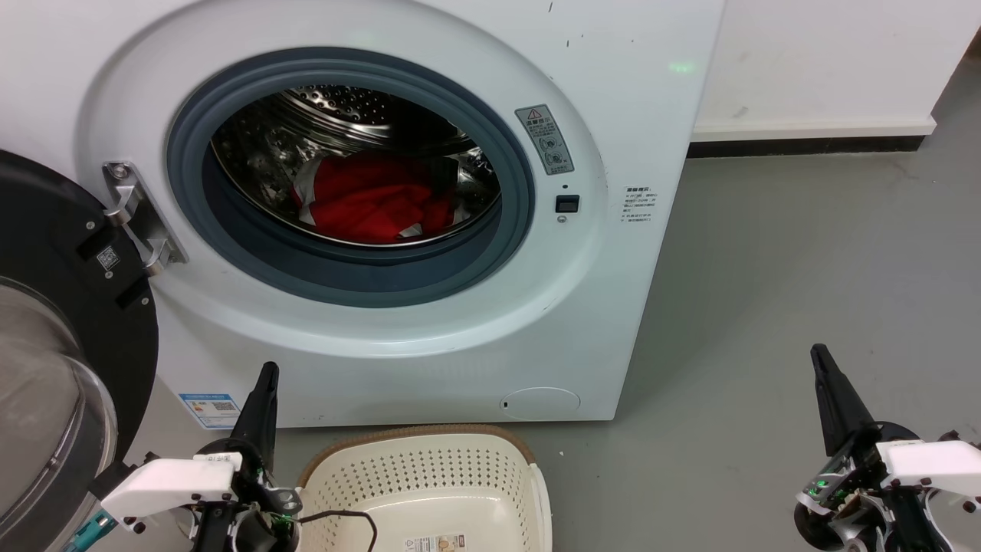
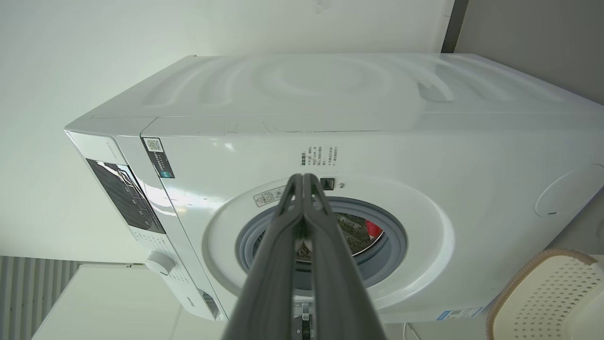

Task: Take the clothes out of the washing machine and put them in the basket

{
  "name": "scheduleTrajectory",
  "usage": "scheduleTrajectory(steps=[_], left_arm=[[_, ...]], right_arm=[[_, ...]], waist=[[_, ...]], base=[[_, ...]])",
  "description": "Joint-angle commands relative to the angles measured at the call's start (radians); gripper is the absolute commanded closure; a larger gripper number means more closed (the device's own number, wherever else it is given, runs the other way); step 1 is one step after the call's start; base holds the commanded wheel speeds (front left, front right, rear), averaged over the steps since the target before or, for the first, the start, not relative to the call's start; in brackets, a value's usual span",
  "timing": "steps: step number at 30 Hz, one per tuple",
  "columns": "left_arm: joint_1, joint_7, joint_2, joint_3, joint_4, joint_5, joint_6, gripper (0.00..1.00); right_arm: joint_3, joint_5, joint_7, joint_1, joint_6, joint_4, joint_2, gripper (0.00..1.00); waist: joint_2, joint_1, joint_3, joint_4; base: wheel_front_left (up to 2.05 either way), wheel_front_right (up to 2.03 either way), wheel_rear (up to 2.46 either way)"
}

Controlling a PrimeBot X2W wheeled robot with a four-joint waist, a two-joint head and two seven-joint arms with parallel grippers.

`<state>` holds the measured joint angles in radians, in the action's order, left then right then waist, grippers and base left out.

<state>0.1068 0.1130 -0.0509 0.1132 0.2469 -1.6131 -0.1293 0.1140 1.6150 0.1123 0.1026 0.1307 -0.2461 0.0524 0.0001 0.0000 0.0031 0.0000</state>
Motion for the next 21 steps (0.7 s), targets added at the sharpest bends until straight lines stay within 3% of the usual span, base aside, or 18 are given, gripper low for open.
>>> scheduleTrajectory(steps=[1,2,3,17,19,21], left_arm=[[0.005,0.004,0.002,0.003,-0.002,0.001,-0.005,1.0],[0.005,0.004,0.002,0.003,-0.002,0.001,-0.005,1.0],[0.0,0.0,0.0,0.0,0.0,0.0,0.0,0.0],[0.014,-0.064,0.0,-0.058,-0.013,0.037,0.0,0.0],[0.016,-0.073,0.0,-0.061,-0.02,0.057,0.0,0.0],[0.022,-0.095,0.0,-0.07,-0.041,0.148,0.0,0.0]], right_arm=[[-0.001,-0.005,0.001,0.014,0.0,-0.001,-0.004,1.0],[-0.001,-0.005,0.001,0.014,0.0,-0.001,-0.004,1.0],[0.0,0.0,0.0,0.0,0.0,0.0,0.0,0.0],[-0.03,-0.065,-0.063,-0.023,0.0,0.043,0.0,0.0],[-0.032,-0.09,-0.073,-0.025,0.0,0.051,0.0,0.0],[-0.039,-0.199,-0.095,-0.03,0.0,0.071,-0.001,0.0]], waist=[[-0.0001,0.0,0.0,0.0],[-0.0001,0.0,0.0,0.0],[-0.0001,0.0,0.0,0.0],[-0.0001,0.0,0.001,0.0],[-0.0001,0.0,0.001,0.0],[-0.0001,0.0,0.001,0.0]], base=[[0.0,0.0,0.0],[0.0,0.0,0.0],[0.0,0.0,0.0],[0.0,0.0,0.0],[0.0,0.0,0.0],[0.0,0.0,0.0]])
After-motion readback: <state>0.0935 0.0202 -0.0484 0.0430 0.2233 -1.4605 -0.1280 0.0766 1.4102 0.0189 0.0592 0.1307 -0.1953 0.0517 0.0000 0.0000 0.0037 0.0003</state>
